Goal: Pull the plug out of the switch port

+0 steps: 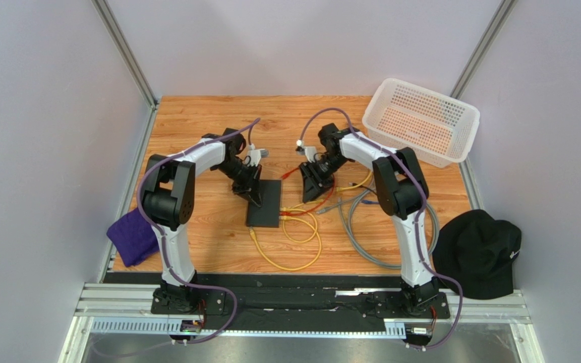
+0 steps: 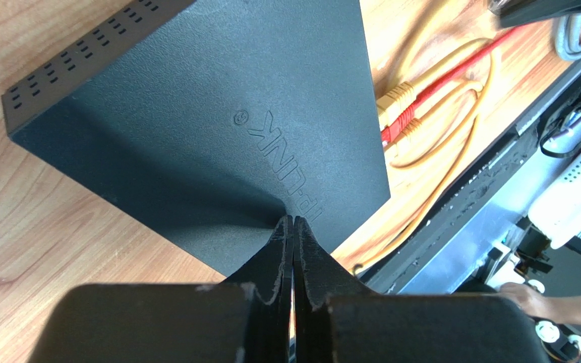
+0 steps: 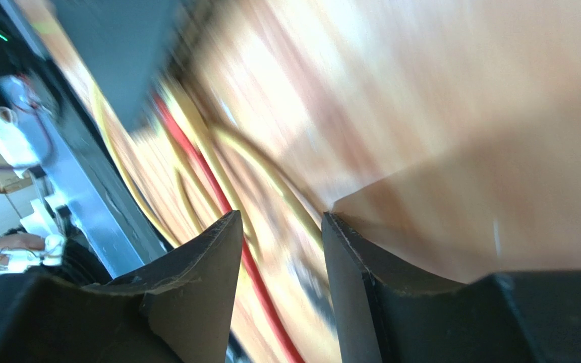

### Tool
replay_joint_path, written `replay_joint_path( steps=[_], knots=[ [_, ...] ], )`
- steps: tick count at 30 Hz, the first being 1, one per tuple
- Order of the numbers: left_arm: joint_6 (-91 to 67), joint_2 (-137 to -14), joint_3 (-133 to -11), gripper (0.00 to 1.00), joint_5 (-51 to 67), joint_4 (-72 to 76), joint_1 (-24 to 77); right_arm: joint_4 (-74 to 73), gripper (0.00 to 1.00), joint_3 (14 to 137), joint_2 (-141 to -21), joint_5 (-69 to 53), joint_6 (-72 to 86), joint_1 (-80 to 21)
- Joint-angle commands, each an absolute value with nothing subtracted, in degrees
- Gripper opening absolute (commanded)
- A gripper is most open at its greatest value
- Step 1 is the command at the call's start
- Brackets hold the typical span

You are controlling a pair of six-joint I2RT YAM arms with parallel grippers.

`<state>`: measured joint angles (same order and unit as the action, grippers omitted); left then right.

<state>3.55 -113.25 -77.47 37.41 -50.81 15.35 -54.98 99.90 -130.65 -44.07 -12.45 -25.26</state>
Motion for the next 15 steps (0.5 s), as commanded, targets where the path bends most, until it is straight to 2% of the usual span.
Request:
replay_joint_path(
  steps=[1,7,12,15],
  knots=[
    [4.6,-110.7,-78.8,0.0,36.0,-49.5,15.4,-64.0,0.5,91.3,-123.0,-32.6,-20.7,-22.8],
    [4.1,-110.5,-79.9,0.0,36.3,-49.5,15.4,-65.1,0.49,89.1,-121.6,-29.3,-24.3,-21.3],
    [4.1,-109.5,-79.5,0.0,36.4,-49.4,15.4,-63.1,0.49,99.2,-122.8,-41.8,-22.9,-20.5],
    [4.2,-109.2,-78.5,0.0,36.2,-49.0,15.4,-58.3,0.53,102.4,-124.5,-48.4,-19.3,-21.4]
  ],
)
